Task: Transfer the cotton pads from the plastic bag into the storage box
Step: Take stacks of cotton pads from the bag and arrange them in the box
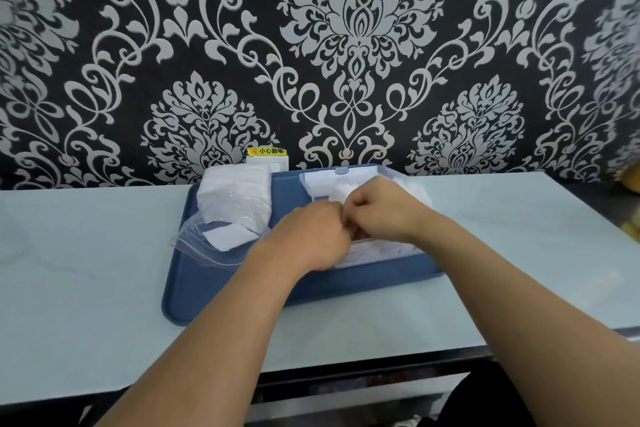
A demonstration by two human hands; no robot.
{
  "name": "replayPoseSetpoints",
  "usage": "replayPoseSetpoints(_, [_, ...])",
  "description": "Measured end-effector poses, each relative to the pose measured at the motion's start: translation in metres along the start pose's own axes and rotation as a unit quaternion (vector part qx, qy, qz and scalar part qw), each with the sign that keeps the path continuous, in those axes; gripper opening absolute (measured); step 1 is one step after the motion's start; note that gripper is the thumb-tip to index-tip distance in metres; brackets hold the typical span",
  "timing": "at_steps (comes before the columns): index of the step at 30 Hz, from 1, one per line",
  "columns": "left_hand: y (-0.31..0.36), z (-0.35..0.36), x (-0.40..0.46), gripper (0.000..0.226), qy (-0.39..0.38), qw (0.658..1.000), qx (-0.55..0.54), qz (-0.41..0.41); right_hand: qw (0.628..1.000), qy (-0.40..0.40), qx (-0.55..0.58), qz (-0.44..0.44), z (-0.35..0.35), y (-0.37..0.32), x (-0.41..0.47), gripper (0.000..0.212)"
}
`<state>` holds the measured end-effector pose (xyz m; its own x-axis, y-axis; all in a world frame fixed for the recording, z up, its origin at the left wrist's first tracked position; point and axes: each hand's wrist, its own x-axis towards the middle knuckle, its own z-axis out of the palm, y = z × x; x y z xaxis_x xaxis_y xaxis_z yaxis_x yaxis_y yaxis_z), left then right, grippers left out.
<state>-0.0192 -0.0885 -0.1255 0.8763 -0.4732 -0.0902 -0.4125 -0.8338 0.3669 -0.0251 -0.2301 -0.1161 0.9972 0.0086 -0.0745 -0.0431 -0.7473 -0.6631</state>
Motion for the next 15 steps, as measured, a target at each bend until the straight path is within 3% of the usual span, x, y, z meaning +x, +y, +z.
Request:
replayPoseSetpoints(6, [0.001,-0.003,-0.002,0.024,-0.001,1.000,0.012,0.005,0.997,0.021,-0.075,-0.017,0.000,-0.001,0.003,0.020])
replayPoseSetpoints(10, [0.003,-0.010,-0.014,0.020,0.042,0.999,0.023,-0.004,0.971,0.144,-0.166,-0.094,-0.002,-0.025,-0.018,0.023])
replayPoseSetpoints(12, [0.002,-0.024,-0.026,0.019,0.086,0.996,0.008,-0.005,0.959,0.208,-0.147,-0.123,0.000,-0.046,-0.033,0.022])
replayPoseSetpoints(15, [-0.015,-0.059,-0.056,0.023,0.178,0.983,-0.046,0.016,0.946,0.275,-0.031,-0.169,0.008,-0.081,-0.052,0.018])
